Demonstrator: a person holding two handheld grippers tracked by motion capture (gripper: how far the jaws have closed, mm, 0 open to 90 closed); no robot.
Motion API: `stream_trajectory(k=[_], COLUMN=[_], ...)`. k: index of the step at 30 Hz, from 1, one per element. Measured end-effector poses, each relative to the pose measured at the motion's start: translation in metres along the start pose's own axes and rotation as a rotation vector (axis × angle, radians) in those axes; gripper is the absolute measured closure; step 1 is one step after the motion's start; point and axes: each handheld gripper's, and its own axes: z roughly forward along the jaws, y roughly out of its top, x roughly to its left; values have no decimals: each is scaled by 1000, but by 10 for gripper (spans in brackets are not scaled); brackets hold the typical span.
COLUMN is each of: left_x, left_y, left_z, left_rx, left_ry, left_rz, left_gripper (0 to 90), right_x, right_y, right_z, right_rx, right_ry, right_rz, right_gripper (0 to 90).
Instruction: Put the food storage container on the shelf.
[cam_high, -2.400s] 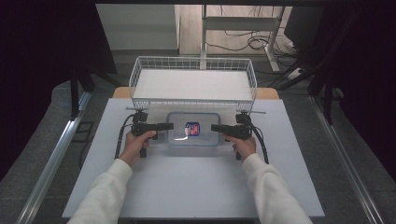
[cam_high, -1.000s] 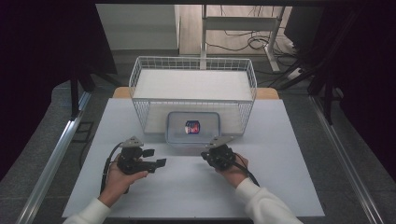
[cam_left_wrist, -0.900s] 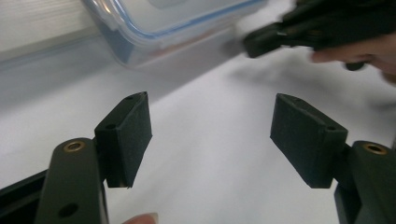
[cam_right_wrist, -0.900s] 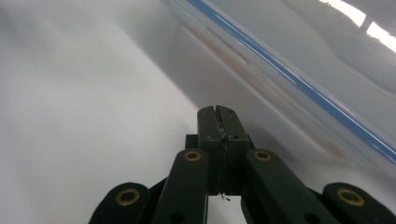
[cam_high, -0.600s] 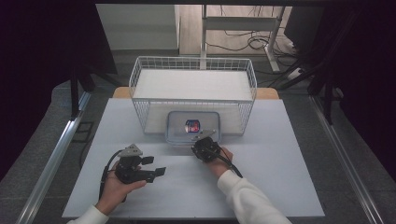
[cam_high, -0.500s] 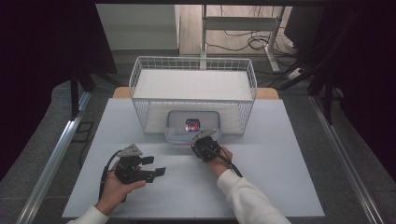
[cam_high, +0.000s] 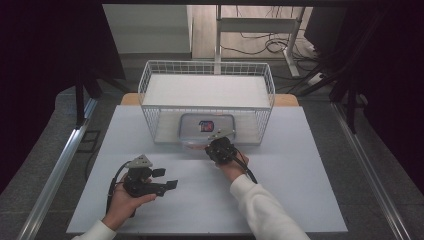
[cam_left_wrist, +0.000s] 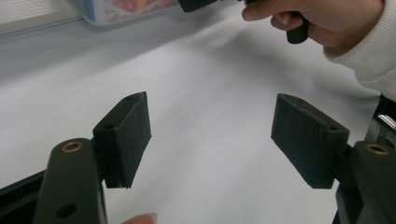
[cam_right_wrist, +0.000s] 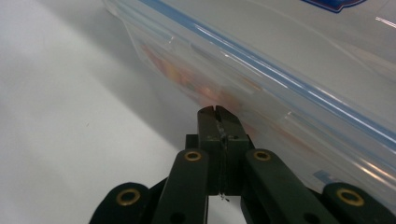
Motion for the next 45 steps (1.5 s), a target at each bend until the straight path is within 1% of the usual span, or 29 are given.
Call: stream_trajectory(k=[6,7,10,13,16,20,23,30,32,33,34,35,36,37,38,39,40,41,42,43,44,45], left_x=[1,2,3,4,4,5,6,8,7,7,7,7,7,9,9,11,11,11,11,11,10,10], left_y=[0,0,0,0,0,0,0,-1,-2,-2,-2,-3,-4,-5,-5,-6,-6,-6,-6,-6,-5,-5], left_z=[0,0,-1,0,0,0,-1,-2,-3,-5,-5,-6,-7,-8,-8,-8,-8,-9,-9,-8,-7,-7], left_rx=[1,0,-3,0,4,3,0,1,2,-1,-1,-3,-3,-5,-5,-5,-5,-7,-9,-10,-6,-6], left_ry=[-1,-2,-4,-6,-6,-6,-7,0,2,7,7,10,14,20,20,25,25,26,26,27,30,30], left_rz=[-7,-9,-15,-16,-17,-19,-25,-27,-27,-24,-24,-23,-23,-28,-28,-34,-34,-36,-37,-34,-32,-30], left_gripper=[278,278,278,277,275,275,274,273,273,273,273,273,273,273,274,274,274,275,275,274,275,275], right_x=[-7,-10,-16,-20,-25,-27,-28,-29,-27,-26,-26,-24,-22,-21,-21,-19,-19,-20,-20,-21,-22,-22], right_y=[9,12,14,16,21,22,24,22,21,19,19,19,17,16,16,12,12,6,6,3,-7,-10], right_z=[8,11,14,16,19,22,25,24,18,15,15,11,1,-5,-5,-18,-18,-28,-28,-33,-46,-50], right_rx=[0,1,-2,-4,-12,-15,-16,-16,-20,-19,-19,-14,-19,-21,-21,-27,-27,-39,-39,-42,-51,-52], right_ry=[-18,-25,-42,-49,-44,-49,-48,-46,-36,-34,-34,-33,-24,-17,-17,3,3,24,24,31,46,48], right_rz=[16,28,40,55,84,82,92,94,96,79,79,70,44,35,35,19,19,14,14,13,7,5], right_gripper=[887,887,887,887,887,887,887,887,887,886,886,886,886,886,886,885,885,881,881,879,879,879])
